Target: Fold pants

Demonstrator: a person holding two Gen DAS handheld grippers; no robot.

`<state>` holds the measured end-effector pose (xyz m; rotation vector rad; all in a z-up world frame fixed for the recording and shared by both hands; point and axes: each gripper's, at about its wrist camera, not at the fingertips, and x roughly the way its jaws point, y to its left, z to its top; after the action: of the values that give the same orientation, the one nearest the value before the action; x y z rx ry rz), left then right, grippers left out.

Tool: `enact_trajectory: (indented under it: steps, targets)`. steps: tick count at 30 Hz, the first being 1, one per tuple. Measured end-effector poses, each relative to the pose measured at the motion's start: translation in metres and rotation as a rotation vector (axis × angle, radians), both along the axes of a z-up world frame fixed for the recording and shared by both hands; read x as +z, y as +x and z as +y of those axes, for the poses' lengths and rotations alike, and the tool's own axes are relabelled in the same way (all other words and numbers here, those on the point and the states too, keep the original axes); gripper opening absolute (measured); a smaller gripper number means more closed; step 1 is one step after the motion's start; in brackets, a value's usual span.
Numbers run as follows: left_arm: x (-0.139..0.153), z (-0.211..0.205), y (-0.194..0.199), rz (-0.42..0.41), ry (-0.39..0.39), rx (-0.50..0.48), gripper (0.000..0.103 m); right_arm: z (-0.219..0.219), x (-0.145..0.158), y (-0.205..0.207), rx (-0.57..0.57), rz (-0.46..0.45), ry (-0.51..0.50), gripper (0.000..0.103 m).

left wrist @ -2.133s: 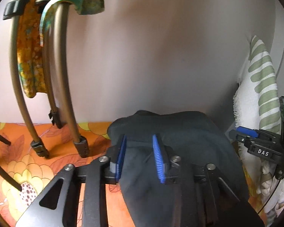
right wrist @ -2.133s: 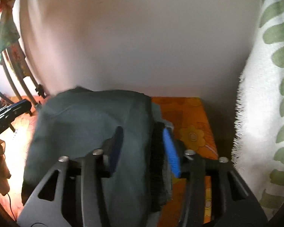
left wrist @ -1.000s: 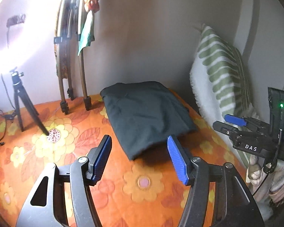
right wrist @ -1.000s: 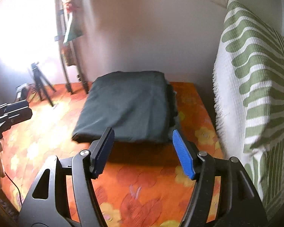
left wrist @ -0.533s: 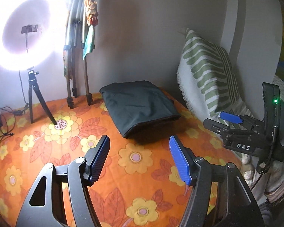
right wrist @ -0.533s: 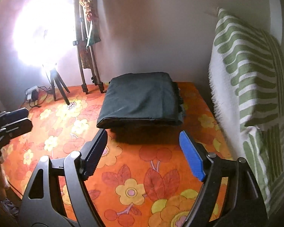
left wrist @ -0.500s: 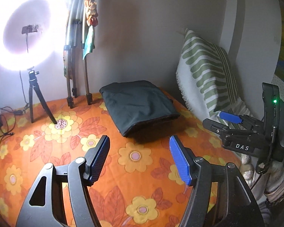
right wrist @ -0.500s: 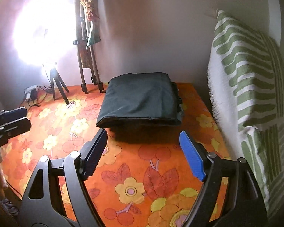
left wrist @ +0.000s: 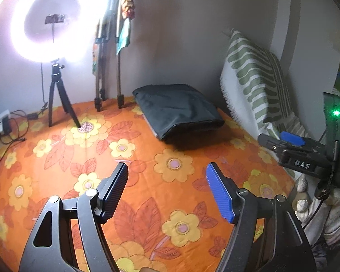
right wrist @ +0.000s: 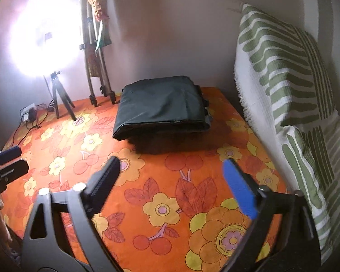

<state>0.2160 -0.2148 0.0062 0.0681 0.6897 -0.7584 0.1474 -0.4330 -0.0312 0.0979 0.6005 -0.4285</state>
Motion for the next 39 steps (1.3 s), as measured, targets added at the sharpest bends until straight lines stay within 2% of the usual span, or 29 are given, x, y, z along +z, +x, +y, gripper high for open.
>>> enact_trajectory:
  steps: [9, 11, 39]
  targets:
    - [0.0, 0.012, -0.004, -0.03, 0.036, 0.053, 0.073, 0.01, -0.002, 0.002, 0.017, -0.006, -0.04, 0.098]
    - [-0.001, 0.012, -0.005, -0.034, 0.046, 0.058, 0.082, 0.012, -0.001, 0.002, 0.024, -0.014, -0.047, 0.098]
    - [-0.004, 0.011, -0.01, -0.037, 0.07, 0.061, 0.082, 0.015, -0.001, 0.002, 0.047, -0.02, -0.036, 0.098]
